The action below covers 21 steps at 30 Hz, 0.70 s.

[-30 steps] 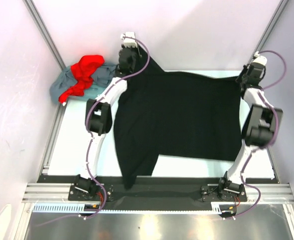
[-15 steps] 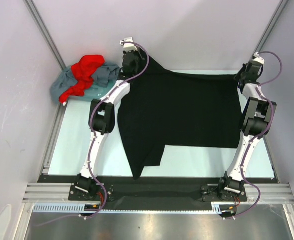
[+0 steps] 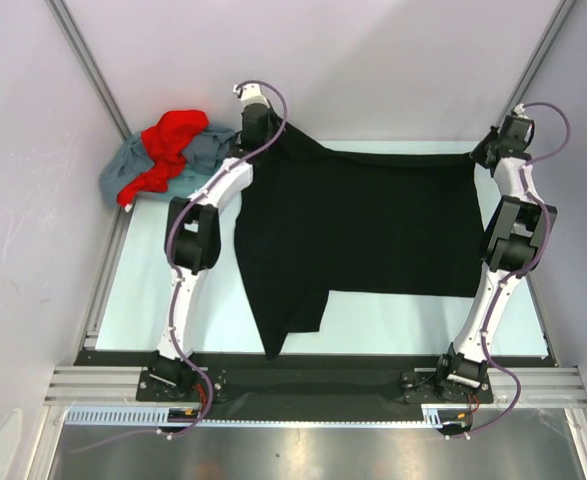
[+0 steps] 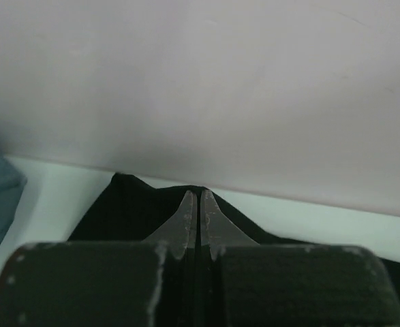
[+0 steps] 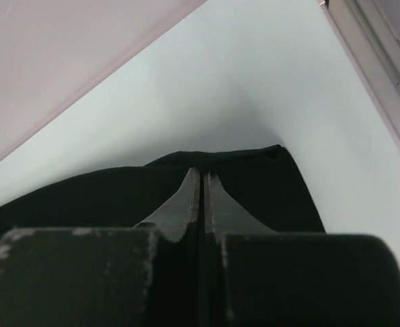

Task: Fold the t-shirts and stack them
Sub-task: Fold the tshirt

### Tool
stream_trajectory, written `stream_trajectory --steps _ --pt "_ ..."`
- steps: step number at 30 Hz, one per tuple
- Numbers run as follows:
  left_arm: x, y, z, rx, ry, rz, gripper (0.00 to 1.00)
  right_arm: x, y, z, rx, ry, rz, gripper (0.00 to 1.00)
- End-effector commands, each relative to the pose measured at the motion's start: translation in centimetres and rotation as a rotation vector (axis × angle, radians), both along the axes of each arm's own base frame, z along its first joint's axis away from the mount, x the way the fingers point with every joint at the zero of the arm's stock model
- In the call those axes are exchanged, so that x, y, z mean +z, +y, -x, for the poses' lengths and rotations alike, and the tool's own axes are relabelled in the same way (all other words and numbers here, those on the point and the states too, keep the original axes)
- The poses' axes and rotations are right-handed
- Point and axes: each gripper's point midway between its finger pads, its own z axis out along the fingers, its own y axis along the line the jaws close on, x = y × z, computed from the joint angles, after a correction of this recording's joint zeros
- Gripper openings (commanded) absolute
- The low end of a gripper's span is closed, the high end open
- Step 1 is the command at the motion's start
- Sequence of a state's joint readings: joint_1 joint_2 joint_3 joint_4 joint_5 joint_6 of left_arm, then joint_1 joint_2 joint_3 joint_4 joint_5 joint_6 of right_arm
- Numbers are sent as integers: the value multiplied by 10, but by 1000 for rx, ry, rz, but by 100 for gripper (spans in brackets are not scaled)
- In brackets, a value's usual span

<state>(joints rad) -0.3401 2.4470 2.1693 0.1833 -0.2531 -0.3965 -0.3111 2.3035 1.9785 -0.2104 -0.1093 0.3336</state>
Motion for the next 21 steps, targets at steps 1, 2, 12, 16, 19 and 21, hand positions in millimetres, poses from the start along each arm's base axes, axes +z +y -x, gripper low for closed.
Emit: stream_trajectory --steps 1,2,12,16,19,21 --pt "87 4 44 -22 -18 105 0 -1 8 10 2 75 -99 2" --pt "73 4 51 -30 22 97 0 -1 9 12 10 87 -108 2" --pt "32 13 135 -113 294 76 0 -9 3 31 24 177 -183 2" --pt "8 7 162 -173 382 106 0 -10 -2 39 25 192 -191 2" --pt "-9 5 174 -181 433 124 0 -12 -5 42 20 196 -216 2" --pt "-12 8 177 -176 444 125 0 -17 -7 43 17 204 -235 3"
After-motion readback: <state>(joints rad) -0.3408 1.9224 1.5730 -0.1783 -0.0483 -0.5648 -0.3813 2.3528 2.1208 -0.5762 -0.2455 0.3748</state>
